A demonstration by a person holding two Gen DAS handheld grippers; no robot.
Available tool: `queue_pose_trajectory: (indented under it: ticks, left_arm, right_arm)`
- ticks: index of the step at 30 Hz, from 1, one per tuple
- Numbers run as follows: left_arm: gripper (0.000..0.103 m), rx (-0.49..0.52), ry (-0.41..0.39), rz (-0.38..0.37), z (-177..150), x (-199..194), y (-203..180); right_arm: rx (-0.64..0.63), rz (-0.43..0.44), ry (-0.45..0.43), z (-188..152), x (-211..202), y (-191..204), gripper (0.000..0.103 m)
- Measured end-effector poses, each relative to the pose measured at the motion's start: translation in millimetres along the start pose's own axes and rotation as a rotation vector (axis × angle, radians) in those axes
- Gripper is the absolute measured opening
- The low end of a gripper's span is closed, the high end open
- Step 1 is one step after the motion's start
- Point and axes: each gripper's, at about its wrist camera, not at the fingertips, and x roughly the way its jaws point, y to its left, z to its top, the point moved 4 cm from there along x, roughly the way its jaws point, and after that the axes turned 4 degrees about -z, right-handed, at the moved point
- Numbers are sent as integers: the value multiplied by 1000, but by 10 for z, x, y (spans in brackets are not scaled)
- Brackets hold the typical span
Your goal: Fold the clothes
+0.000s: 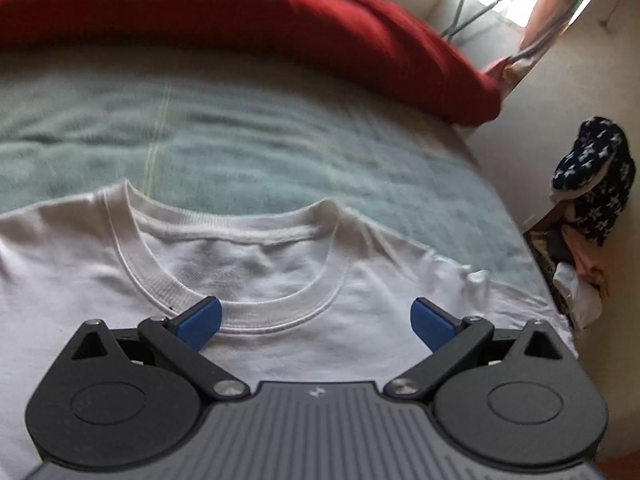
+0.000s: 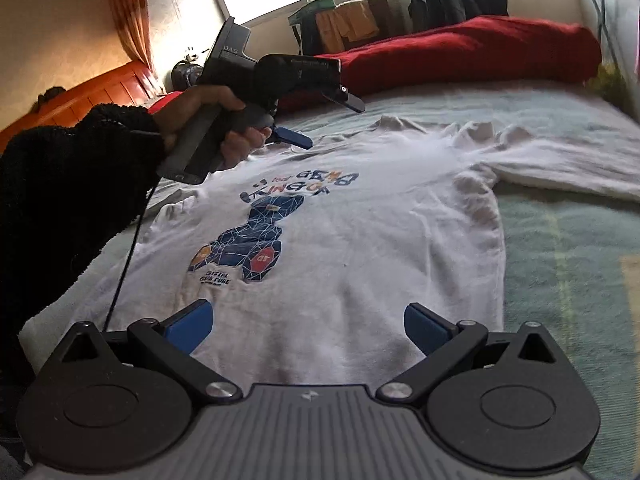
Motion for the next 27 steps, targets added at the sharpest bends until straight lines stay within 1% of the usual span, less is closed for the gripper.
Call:
queue_pose_trajectory:
  ticks: [3,6,8,12,15,18,20,23,25,27]
  left_arm:
    - [100,25,-32,35,117,166,40]
    - [100,6,-51,64,261,277,78]
    - [100,3,-57,80,313,249,55]
    - [100,59,-65,57,282,-68,-79]
    - [100,109,-49,75,215,-405,-176]
    - [100,132,-42,74,139,-793,-238]
    - [100,146,-32,91,63,-1015,-266]
    - [100,177,-21,120,-95,-1330,-294]
    - [100,194,-16,136,-234,-1523,-315]
    - [100,199,-8,130,-438,-1685,-318]
  right_arm:
    - [9,8,3,-16,32,-28,103]
    - [18,13,-2,-20,29,-58,103]
    - [19,11,-1,-20,24,-55,103]
    - [11,3,-2,-23,-22,-14,103]
    - [10,-6,3,-18,-76,46,103]
    - [-5,-37,14,-18,-137,122,103]
    - [-21,-71,29,-30,-167,170,103]
    - [-41,-123,43,-60,-244,247,103]
    - [-49,-125,36,-80,-311,301,103]
    - [-52,-122,35,-98,-356,355,103]
